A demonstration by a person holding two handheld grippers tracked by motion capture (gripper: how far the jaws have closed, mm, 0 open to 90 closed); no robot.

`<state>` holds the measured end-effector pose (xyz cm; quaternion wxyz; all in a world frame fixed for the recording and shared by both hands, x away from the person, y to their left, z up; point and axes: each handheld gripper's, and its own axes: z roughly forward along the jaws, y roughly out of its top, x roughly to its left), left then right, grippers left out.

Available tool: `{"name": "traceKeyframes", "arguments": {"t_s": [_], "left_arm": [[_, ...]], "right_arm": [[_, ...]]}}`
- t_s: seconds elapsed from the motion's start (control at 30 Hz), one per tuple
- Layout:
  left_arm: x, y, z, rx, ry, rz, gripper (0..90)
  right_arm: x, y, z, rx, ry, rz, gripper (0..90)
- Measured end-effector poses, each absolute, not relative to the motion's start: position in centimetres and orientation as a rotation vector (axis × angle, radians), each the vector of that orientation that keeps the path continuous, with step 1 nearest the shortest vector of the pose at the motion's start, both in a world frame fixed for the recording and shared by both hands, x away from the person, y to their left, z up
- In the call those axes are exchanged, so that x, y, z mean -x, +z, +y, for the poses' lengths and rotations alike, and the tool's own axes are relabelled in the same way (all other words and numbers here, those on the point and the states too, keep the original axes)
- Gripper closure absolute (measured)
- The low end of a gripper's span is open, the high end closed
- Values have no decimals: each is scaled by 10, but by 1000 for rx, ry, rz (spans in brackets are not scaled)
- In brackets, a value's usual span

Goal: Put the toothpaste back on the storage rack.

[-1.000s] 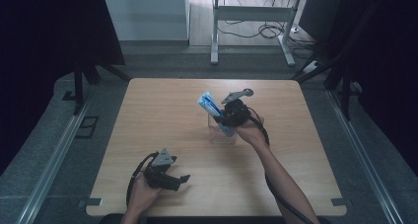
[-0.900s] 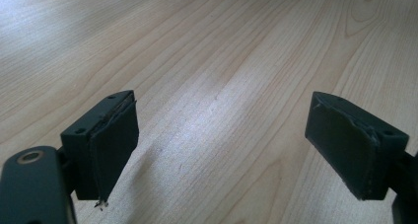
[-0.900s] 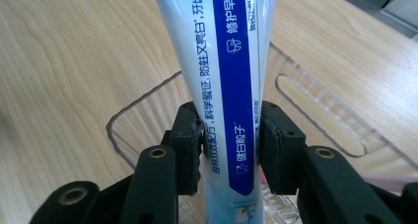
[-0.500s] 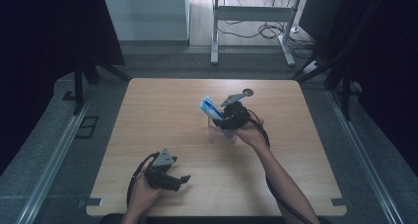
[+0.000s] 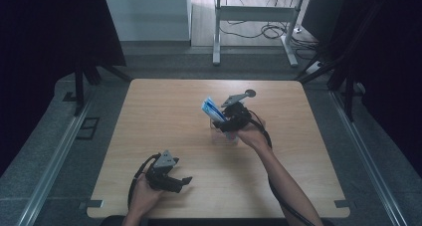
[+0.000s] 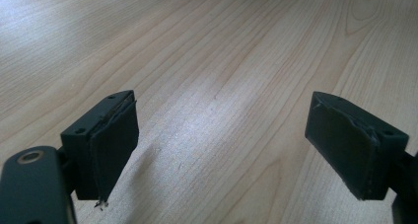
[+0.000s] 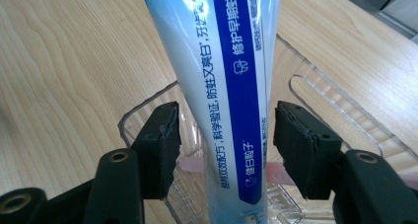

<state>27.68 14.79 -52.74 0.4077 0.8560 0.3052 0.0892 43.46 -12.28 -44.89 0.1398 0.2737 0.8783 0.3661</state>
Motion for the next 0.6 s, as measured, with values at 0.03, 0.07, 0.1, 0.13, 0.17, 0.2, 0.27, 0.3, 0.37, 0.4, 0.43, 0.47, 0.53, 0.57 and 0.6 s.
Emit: {"name": "traceKeyframes", "arguments": {"t_s": [0.03, 0.07, 0.1, 0.13, 0.17, 0.2, 0.27, 0.3, 0.37, 0.4, 0.43, 0.47, 0.53, 0.57, 0.6], "left_arm": [[-277, -527, 148, -2158, 225, 769, 132], [-277, -527, 148, -2158, 224, 769, 132], [-277, -527, 148, -2158, 224, 769, 131], [-277, -528, 148, -2157, 224, 769, 132], [-277, -528, 148, -2158, 224, 768, 131], [-277, -528, 148, -2158, 224, 768, 131], [-277, -528, 147, -2159, 224, 768, 132], [-277, -528, 148, -2159, 224, 768, 132], [-276, -527, 148, -2155, 225, 770, 131], [-276, -527, 149, -2153, 225, 771, 131], [-276, -527, 149, -2153, 225, 771, 131], [-277, -527, 149, -2149, 224, 774, 131], [-276, -527, 149, -2151, 224, 774, 131], [-276, -527, 149, -2153, 223, 772, 131], [-277, -527, 148, -2155, 223, 771, 131]], "right_arm": [[-435, -449, -123, -791, 1058, 2538, 421], [-434, -447, -123, -786, 1066, 2538, 398], [-434, -447, -123, -783, 1068, 2541, 393], [-433, -446, -123, -782, 1069, 2544, 387], [-433, -445, -122, -779, 1069, 2543, 380], [-433, -445, -122, -779, 1069, 2543, 380], [-431, -443, -122, -767, 1073, 2544, 364], [-430, -442, -122, -760, 1075, 2542, 355], [-427, -439, -123, -749, 1074, 2535, 316], [-427, -438, -123, -747, 1076, 2536, 301], [-426, -437, -124, -746, 1075, 2532, 288], [-425, -436, -124, -745, 1073, 2531, 271], [-425, -435, -124, -744, 1073, 2530, 252], [-424, -434, -125, -745, 1075, 2529, 213], [-424, -434, -125, -745, 1076, 2528, 202]]}}
